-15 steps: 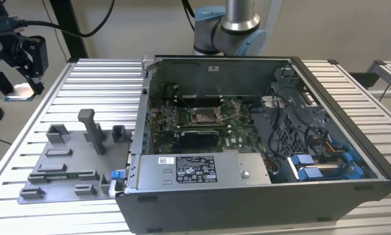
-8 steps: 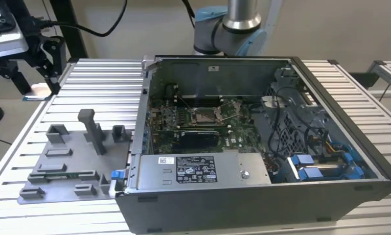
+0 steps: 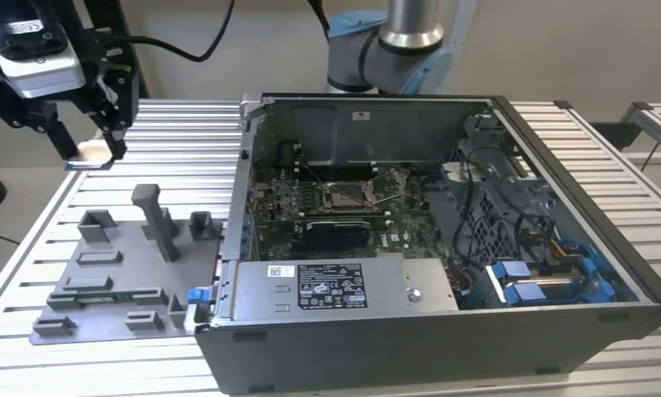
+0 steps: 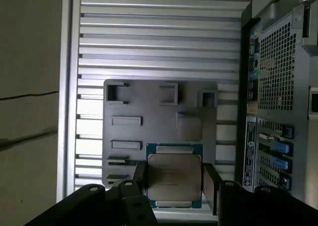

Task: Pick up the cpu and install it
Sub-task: 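Place the cpu into insertion slot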

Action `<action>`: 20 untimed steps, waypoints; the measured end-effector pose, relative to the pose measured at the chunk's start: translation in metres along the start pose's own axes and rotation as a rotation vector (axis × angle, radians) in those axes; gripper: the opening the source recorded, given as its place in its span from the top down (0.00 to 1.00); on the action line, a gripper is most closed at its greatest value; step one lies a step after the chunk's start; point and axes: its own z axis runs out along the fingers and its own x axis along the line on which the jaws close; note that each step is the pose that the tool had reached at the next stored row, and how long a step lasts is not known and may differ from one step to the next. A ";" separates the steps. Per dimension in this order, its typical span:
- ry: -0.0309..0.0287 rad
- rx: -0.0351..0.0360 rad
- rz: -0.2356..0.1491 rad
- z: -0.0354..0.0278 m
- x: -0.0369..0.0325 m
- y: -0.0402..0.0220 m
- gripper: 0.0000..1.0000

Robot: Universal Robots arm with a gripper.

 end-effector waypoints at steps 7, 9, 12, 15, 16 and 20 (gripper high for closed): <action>-0.0001 -0.0001 0.000 -0.0001 -0.0248 -0.0006 1.00; -0.0001 -0.0001 0.000 -0.0001 -0.0319 -0.0008 1.00; -0.0001 0.0000 0.000 -0.0002 -0.0424 -0.0010 1.00; -0.0001 -0.0001 0.000 -0.0002 -0.0534 -0.0013 1.00; -0.0001 -0.0001 0.000 -0.0003 -0.0572 -0.0014 1.00; -0.0001 0.0000 0.000 -0.0004 -0.0720 -0.0018 1.00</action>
